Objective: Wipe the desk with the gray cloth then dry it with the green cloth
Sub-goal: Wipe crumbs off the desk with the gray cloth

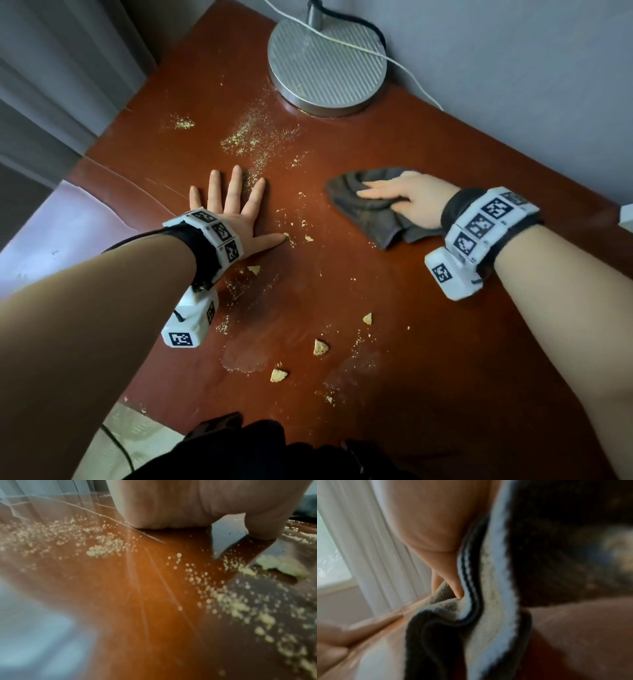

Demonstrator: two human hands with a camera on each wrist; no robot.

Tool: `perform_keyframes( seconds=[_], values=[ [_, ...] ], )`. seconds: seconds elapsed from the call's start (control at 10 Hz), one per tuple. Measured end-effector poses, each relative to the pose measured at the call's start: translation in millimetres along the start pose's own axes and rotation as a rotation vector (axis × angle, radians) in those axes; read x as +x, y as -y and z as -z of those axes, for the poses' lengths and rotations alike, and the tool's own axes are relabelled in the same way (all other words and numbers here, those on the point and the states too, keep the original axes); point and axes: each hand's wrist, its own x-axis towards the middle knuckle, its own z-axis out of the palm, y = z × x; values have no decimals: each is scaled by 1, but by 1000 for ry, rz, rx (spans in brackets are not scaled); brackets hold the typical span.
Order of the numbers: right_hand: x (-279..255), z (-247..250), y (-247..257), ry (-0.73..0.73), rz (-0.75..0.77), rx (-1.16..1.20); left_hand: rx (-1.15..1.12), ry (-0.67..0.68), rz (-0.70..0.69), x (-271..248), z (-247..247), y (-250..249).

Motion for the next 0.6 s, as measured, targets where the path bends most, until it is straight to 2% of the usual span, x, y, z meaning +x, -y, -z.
perform_keyframes(
  seconds=[0.1,0.2,0.3,0.4,0.5,0.6],
  values=[
    [-8,12,-23,-265,-65,76,-5,-4,-6,0,-1,-1],
    [-12,17,-58,-418,-520,112,-1,-14,-4,1,-1,0],
    [-17,3,-51,-285,-605,99,1,-13,-6,0,-2,0],
    [-27,-18,-16,-181,-305,-4,9,-13,-4,0,-1,0],
    [-48,-39,11,-22,-130,7,11,-16,-4,-1,0,-1],
    [-66,-36,2,-256,-193,192,9,-11,-6,-3,2,-1]
  ],
)
